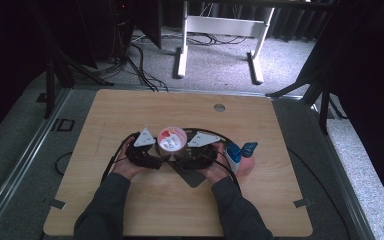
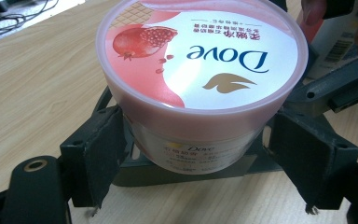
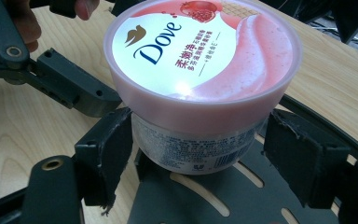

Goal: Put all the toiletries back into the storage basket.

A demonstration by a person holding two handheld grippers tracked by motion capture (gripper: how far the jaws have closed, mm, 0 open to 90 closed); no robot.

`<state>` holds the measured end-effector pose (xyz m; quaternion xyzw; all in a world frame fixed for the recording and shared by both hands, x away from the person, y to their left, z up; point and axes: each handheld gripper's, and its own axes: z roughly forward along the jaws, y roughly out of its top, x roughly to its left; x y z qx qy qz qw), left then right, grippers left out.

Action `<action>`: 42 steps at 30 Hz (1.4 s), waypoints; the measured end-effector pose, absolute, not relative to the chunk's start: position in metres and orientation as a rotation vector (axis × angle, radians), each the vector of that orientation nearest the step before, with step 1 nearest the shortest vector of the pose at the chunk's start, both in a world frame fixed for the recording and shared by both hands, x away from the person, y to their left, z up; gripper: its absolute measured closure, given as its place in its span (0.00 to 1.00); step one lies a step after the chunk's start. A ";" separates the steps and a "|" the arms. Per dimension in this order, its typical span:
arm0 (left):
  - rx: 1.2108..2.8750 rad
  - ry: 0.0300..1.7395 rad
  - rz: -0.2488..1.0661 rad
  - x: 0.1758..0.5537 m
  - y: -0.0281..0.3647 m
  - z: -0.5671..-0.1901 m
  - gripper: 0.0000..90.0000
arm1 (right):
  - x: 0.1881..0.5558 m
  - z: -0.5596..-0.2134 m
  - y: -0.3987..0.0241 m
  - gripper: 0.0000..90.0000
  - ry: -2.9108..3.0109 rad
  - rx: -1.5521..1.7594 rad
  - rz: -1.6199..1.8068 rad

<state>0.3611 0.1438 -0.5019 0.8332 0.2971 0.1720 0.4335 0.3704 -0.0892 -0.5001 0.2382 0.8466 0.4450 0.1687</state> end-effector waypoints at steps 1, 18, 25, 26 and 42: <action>2.074 0.741 0.431 0.362 0.144 -0.502 0.21 | 0.371 -0.500 -0.089 0.26 2.407 0.680 1.264; 2.082 0.767 0.452 0.372 0.139 -0.503 0.22 | 0.382 -0.502 -0.087 0.26 2.399 0.722 1.244; 2.070 0.789 0.453 0.375 0.138 -0.507 0.23 | 0.387 -0.505 -0.087 0.26 2.405 0.741 1.240; 2.073 0.792 0.451 0.375 0.138 -0.507 0.23 | 0.387 -0.505 -0.087 0.26 2.408 0.739 1.237; 2.090 0.833 0.450 0.383 0.140 -0.513 0.24 | 0.396 -0.513 -0.081 0.28 2.420 0.798 1.230</action>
